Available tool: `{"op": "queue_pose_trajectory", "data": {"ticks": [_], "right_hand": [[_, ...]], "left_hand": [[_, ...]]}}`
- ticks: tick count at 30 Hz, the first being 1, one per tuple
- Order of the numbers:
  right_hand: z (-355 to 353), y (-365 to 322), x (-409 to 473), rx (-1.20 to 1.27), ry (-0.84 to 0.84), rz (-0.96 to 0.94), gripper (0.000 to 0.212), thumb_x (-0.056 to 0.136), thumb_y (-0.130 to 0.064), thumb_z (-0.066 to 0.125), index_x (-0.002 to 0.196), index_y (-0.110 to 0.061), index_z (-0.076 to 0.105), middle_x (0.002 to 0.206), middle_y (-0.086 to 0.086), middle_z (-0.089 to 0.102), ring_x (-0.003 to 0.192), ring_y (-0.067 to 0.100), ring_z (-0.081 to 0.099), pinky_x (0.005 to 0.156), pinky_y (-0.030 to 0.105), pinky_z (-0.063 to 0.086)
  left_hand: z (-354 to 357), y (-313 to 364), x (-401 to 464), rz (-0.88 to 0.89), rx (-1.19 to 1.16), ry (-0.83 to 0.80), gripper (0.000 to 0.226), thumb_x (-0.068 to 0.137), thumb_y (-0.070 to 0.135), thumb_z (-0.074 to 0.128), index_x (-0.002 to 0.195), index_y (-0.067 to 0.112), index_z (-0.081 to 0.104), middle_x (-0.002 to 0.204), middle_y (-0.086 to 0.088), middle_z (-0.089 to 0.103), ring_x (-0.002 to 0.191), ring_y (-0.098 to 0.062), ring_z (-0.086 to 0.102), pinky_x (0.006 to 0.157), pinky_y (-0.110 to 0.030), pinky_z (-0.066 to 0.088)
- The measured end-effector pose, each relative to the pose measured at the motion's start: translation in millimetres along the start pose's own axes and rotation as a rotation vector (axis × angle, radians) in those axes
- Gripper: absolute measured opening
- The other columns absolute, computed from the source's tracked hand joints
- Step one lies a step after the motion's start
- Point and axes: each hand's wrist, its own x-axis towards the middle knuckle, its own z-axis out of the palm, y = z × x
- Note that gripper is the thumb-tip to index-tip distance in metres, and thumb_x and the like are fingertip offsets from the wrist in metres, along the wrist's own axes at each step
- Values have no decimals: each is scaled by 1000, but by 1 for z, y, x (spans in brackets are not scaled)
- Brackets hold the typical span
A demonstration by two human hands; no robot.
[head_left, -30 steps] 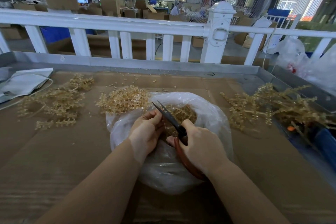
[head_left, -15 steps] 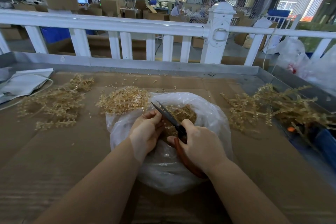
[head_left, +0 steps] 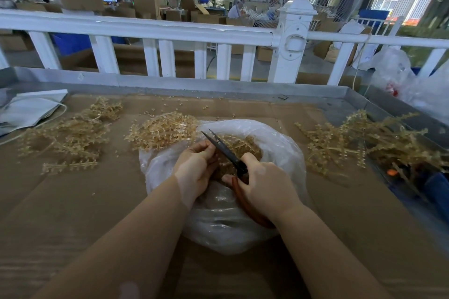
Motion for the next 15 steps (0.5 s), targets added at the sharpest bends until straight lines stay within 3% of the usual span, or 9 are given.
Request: {"op": "queue_pose_trajectory", "data": {"ticks": [6, 11, 15], "right_hand": [[1, 1, 4, -24, -12, 5, 44, 88, -66, 40, 99, -24, 41, 76, -5, 55, 72, 18, 56, 63, 29, 43], [4, 2, 5, -68, 7, -29, 38, 90, -64, 39, 92, -27, 30, 65, -11, 40, 61, 12, 43, 59, 26, 33], [4, 3, 6, -95, 3, -51, 39, 91, -63, 38, 92, -25, 29, 61, -12, 35, 58, 13, 41, 58, 24, 32]], "left_hand": [[0, 1, 5, -12, 0, 6, 12, 94, -2, 48, 92, 8, 53, 93, -13, 59, 81, -21, 58, 80, -31, 49], [2, 0, 4, 5, 17, -8, 12, 95, -1, 47, 92, 8, 53, 83, -9, 57, 73, -17, 55, 69, -26, 46], [1, -1, 2, 14, 32, -28, 20, 95, -2, 48, 78, 9, 53, 82, -10, 60, 75, -19, 57, 72, -28, 47]]}}
